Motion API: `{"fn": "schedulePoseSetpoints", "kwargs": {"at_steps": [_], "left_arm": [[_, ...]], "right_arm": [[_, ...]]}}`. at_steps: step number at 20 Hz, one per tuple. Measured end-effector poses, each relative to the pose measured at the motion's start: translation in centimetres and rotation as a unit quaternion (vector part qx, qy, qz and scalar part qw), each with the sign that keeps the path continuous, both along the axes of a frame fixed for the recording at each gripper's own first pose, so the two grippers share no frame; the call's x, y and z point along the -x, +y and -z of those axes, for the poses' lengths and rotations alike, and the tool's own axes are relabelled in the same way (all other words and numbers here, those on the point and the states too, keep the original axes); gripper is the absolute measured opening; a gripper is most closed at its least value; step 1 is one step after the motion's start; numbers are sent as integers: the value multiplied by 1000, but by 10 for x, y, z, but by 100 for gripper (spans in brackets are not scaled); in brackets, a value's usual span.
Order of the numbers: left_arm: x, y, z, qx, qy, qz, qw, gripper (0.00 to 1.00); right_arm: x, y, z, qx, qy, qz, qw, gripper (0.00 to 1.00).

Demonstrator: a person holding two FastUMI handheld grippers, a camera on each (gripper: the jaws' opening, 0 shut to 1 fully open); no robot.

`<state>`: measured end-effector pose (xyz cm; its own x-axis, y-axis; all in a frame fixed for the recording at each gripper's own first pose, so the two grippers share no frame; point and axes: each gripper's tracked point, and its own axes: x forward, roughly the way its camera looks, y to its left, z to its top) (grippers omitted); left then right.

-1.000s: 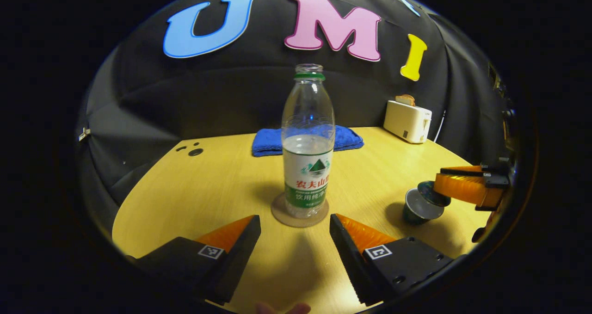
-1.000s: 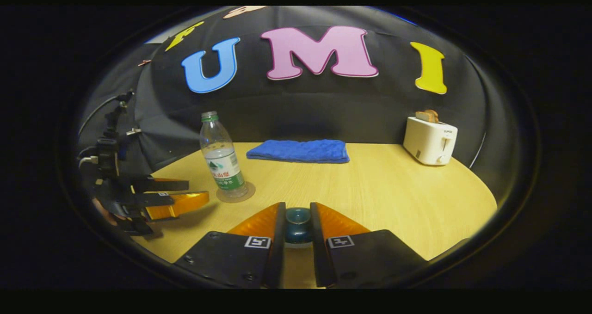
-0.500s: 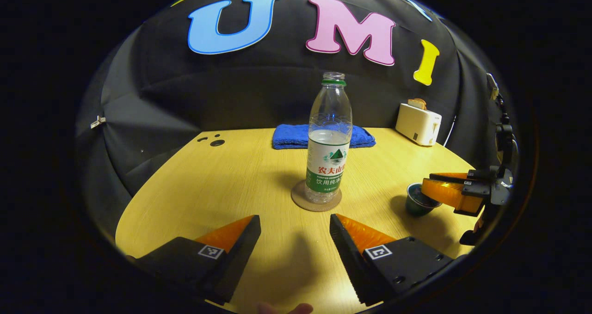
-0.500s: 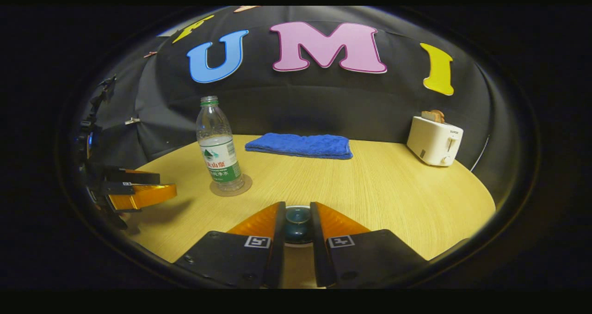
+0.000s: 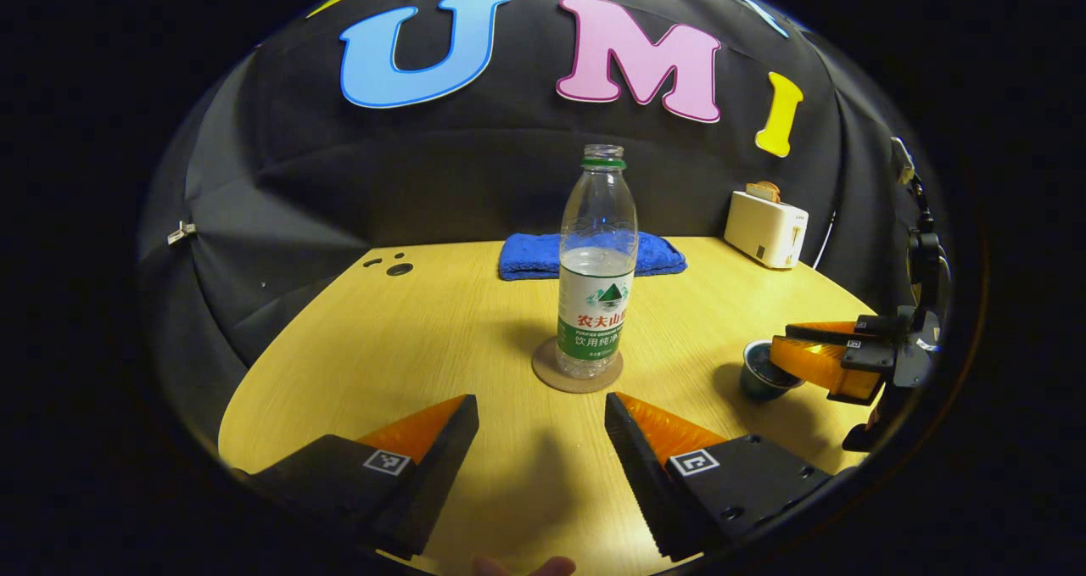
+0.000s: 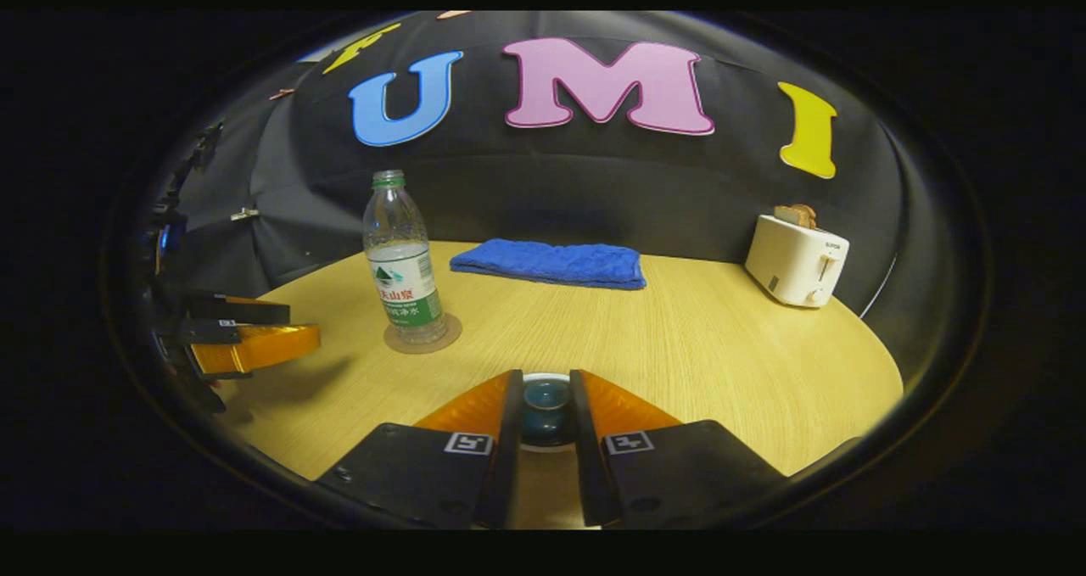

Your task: Open the teacup lid with one hand, grasp the water bottle and pour water into the teacup with the other hand; after pouring, place the water bottle on the coaster and then close the teacup lid.

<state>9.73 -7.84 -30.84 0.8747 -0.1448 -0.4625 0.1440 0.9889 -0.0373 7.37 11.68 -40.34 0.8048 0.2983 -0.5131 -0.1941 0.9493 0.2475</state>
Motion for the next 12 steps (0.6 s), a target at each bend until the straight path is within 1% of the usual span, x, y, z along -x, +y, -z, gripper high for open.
{"fn": "schedulePoseSetpoints", "kwargs": {"at_steps": [1, 2, 3, 4, 5, 6, 7, 9, 10, 12], "left_arm": [[0, -1, -1, 1, 0, 0, 1000, 95], [0, -2, -2, 2, 0, 0, 1000, 95], [-1, -3, -3, 2, -1, -1, 1000, 95], [-1, -3, -5, 2, -2, 0, 1000, 95], [0, -4, -7, 2, -3, 0, 1000, 95], [0, -4, -9, 1, -5, 1, 1000, 95], [0, -5, -11, 0, -6, 2, 1000, 95], [2, -3, -16, 1, -7, 0, 1000, 95], [3, -3, -19, 2, -9, -1, 1000, 95], [5, -2, -28, 1, -12, -1, 1000, 95]], "right_arm": [[0, 2, 1, -4, 3, -2, 1000, 32], [0, 2, 0, -8, 5, -3, 1000, 43], [2, 0, 1, -6, 9, 0, 1000, 58], [2, -1, 2, -5, 13, 1, 1000, 62], [3, -2, 2, -8, 14, 3, 1000, 75], [3, -2, 0, -14, 14, 5, 1000, 84], [4, -3, -3, -21, 13, 7, 1000, 80], [5, -5, -8, -23, 13, 10, 1000, 80], [5, -8, -11, -22, 12, 12, 1000, 88], [7, -12, -20, -22, 10, 14, 1000, 88]]}}
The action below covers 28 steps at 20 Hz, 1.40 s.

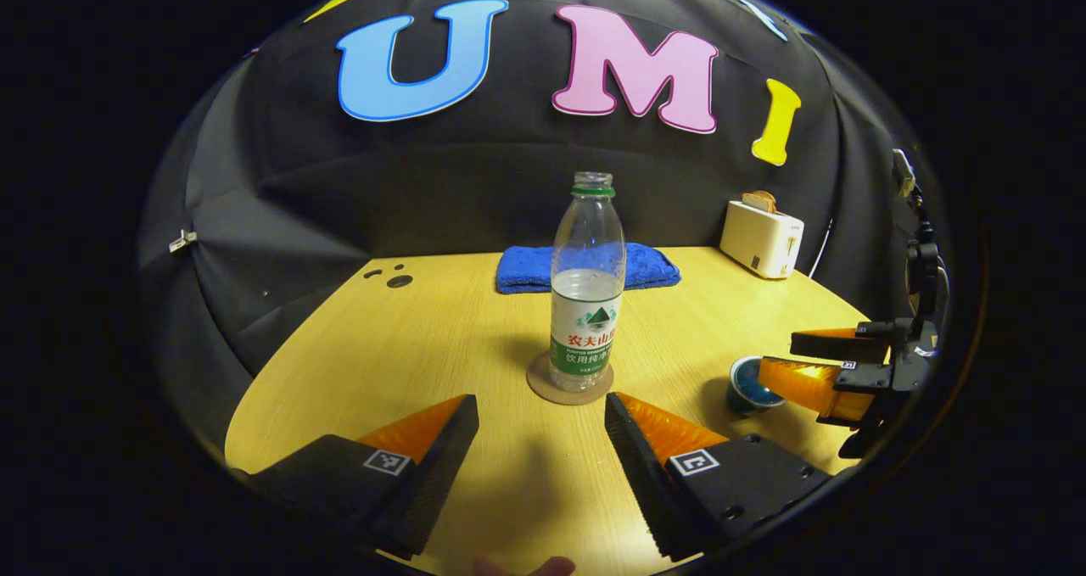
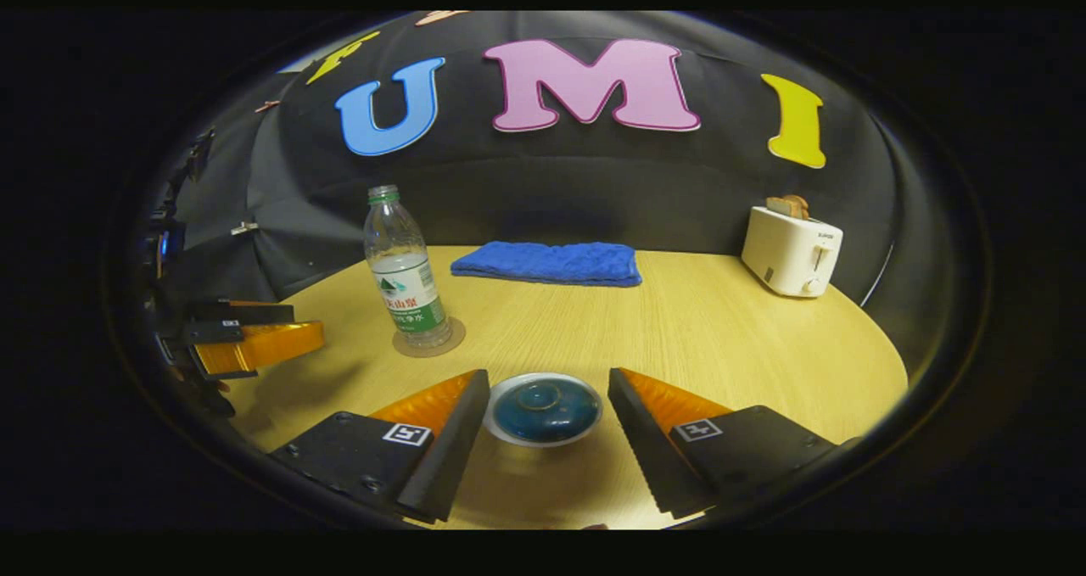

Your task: Open the teacup lid with one hand, grasp the water bottle and pour water into the teacup with the other hand; after pouring, place the water bottle on the coaster and then close the teacup lid.

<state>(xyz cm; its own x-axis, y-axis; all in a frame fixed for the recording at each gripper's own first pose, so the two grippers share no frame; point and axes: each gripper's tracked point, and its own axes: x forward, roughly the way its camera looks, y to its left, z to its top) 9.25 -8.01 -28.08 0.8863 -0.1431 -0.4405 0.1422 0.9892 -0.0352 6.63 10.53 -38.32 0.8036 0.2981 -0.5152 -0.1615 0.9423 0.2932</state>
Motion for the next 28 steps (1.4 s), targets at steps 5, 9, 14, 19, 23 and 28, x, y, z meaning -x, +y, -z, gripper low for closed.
{"fn": "schedulePoseSetpoints", "kwargs": {"at_steps": [5, 9, 14, 19, 23, 28], "left_arm": [[9, -3, -31, 9, -6, -3, 1000, 95], [18, -5, -61, 18, -8, -11, 1000, 95], [30, 2, -95, 8, -15, -21, 1000, 95], [45, 7, -121, 5, -24, -17, 1000, 95], [53, 11, -132, 20, -28, -22, 999, 95], [59, 19, -144, 19, -42, -22, 999, 95]], "right_arm": [[9, -11, -42, 1, -11, 0, 1000, 88], [19, -24, -89, 12, -24, 0, 1000, 88], [32, -34, -149, 7, -50, 1, 999, 91], [45, -37, -196, 11, -82, 4, 997, 91], [46, -41, -216, 21, -99, 8, 995, 91], [43, -48, -233, 24, -113, 23, 993, 91]]}}
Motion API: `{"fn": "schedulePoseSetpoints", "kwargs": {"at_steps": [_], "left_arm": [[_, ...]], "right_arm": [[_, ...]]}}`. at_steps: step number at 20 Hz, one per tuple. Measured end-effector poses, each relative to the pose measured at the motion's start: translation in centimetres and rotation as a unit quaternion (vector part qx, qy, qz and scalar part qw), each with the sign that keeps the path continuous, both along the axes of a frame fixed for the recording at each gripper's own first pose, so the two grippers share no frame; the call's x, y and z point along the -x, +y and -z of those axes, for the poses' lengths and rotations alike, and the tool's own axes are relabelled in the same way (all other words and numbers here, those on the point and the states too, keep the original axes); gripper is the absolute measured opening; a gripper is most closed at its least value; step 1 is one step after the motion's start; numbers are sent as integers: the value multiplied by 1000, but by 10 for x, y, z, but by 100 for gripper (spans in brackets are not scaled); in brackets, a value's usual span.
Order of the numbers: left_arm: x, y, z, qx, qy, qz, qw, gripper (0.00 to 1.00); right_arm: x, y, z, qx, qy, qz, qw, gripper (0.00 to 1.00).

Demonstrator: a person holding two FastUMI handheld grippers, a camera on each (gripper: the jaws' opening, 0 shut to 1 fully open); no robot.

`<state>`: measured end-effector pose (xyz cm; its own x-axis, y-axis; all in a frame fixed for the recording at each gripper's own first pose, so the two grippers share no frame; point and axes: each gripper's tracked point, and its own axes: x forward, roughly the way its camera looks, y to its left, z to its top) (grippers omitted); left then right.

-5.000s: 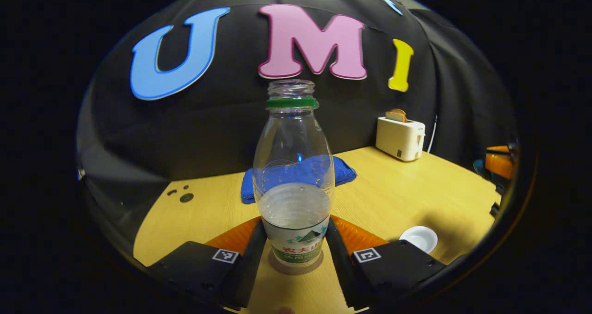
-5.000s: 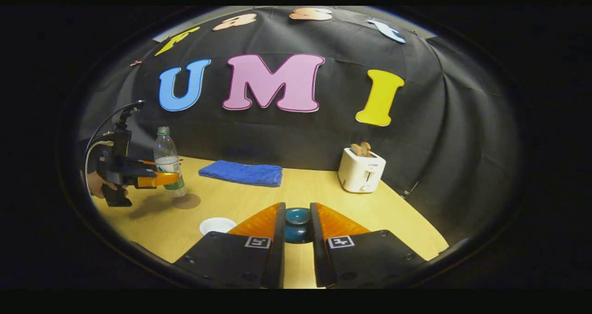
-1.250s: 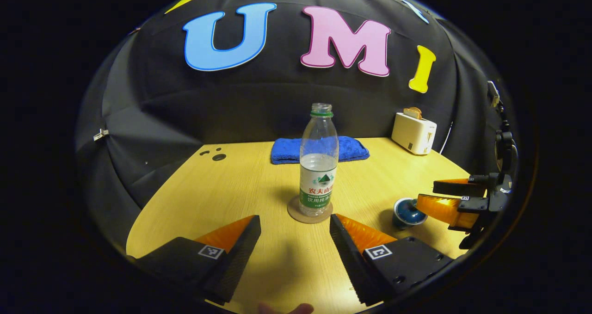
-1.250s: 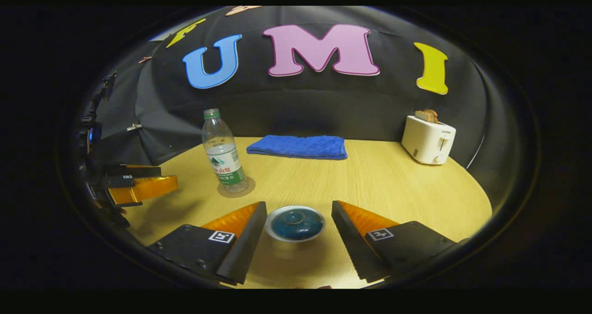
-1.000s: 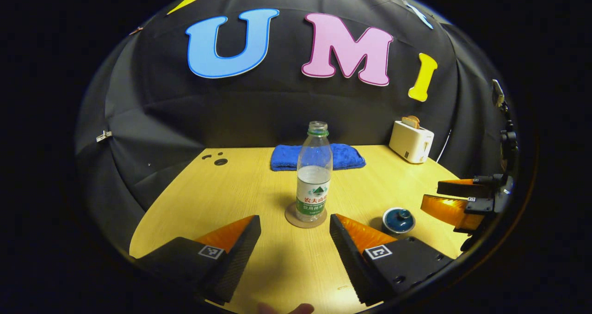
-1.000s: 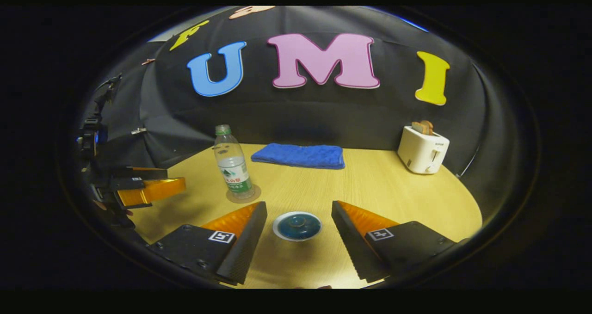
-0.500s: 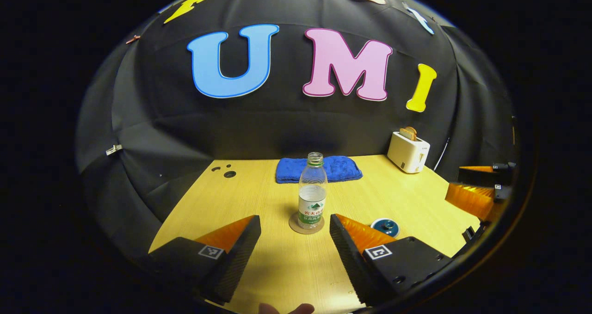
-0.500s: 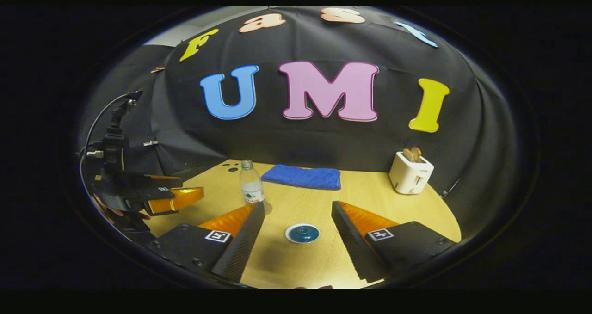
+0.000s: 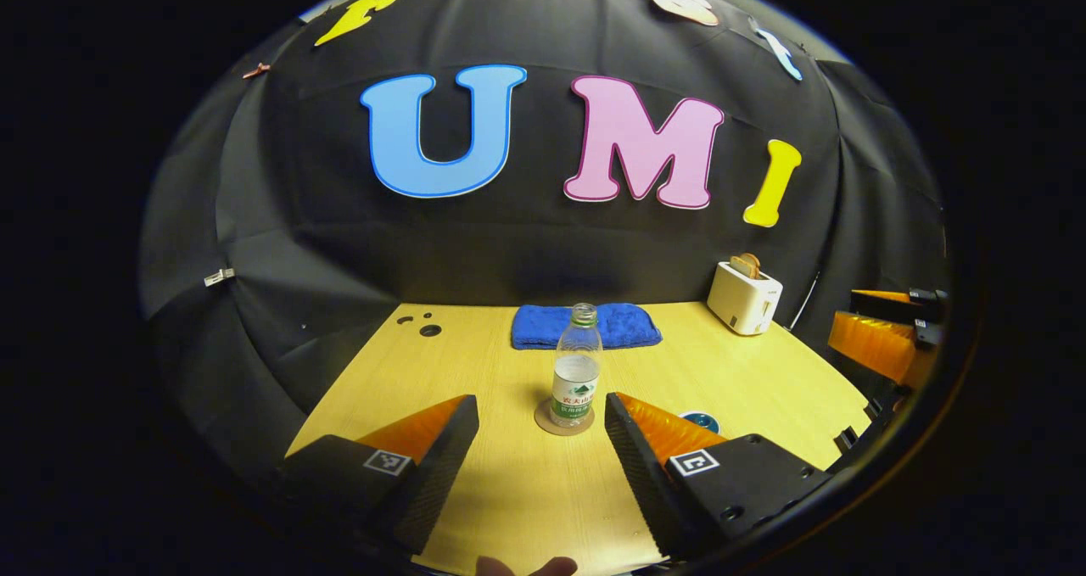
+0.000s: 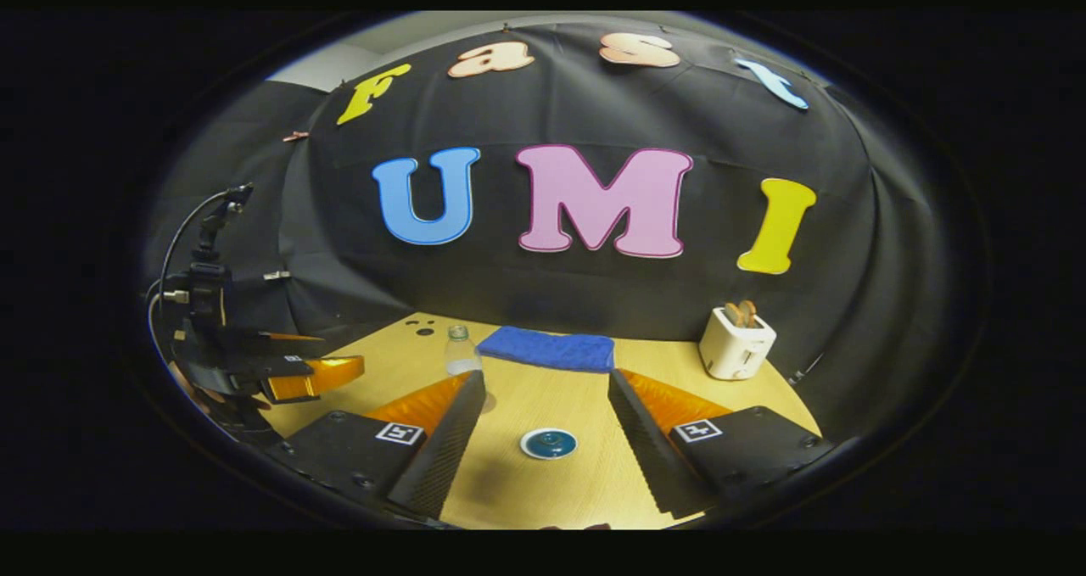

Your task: Open the teacup lid with one hand, grasp the water bottle and pour water into the teacup with the other hand; after pouring, place the water bottle on the coaster and then close the teacup lid.

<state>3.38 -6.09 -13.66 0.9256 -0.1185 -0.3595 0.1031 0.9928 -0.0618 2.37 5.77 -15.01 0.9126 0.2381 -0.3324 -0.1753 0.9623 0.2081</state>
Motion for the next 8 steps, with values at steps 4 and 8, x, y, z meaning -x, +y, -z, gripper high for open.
{"fn": "schedulePoseSetpoints", "kwargs": {"at_steps": [4, 8], "left_arm": [[7, 4, 3, 1, 5, 3, 1000, 95], [13, 5, 3, 8, 4, 1, 1000, 95]], "right_arm": [[6, 3, -3, 4, 0, 6, 1000, 86], [13, 2, -4, 8, 0, 8, 1000, 87]]}}
